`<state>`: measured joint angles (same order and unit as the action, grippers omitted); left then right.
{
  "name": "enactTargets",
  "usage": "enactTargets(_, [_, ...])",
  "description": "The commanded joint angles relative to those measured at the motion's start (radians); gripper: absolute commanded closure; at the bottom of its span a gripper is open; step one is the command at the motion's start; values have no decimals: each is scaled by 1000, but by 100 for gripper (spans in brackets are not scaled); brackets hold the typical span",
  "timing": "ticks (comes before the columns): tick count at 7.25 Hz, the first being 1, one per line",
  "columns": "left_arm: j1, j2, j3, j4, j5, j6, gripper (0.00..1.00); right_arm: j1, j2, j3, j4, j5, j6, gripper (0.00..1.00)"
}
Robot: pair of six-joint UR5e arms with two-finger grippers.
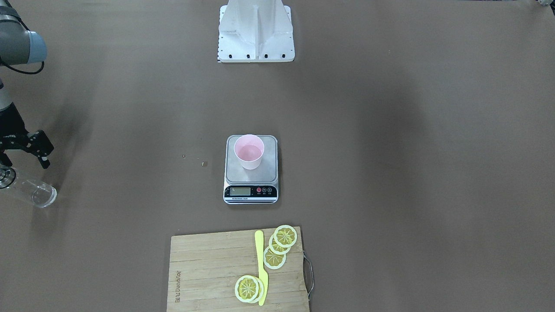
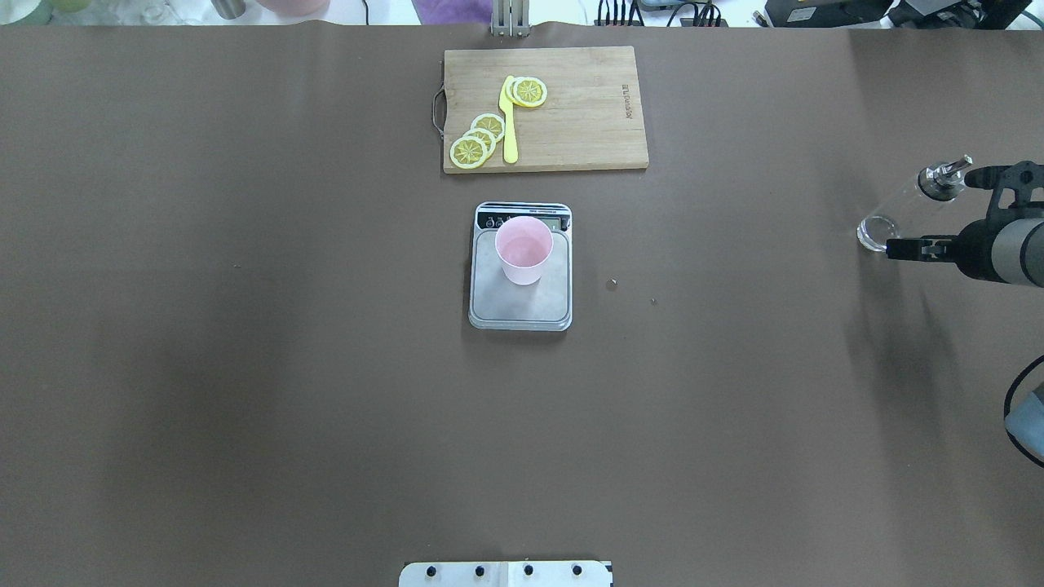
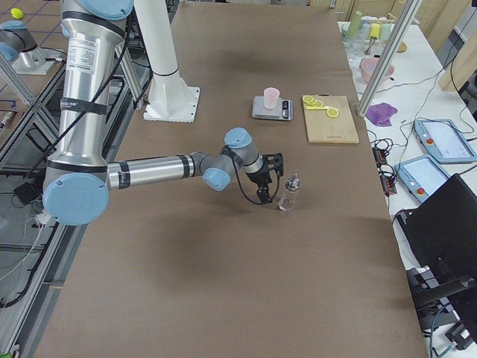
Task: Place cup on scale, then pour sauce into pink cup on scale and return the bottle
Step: 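Move the right gripper down around the glass dispenser bottle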
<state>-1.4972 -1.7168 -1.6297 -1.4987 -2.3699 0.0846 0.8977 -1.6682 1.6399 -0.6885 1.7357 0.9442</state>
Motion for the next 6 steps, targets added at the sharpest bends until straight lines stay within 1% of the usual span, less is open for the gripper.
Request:
enactTargets(1, [0,-1,-1,0,0,1,1,-9,48,-77,60,-31,8,3])
enactTargets(6, [2,-1,-2,-6,0,1,1,-17,65,-83,60,-59,8,3])
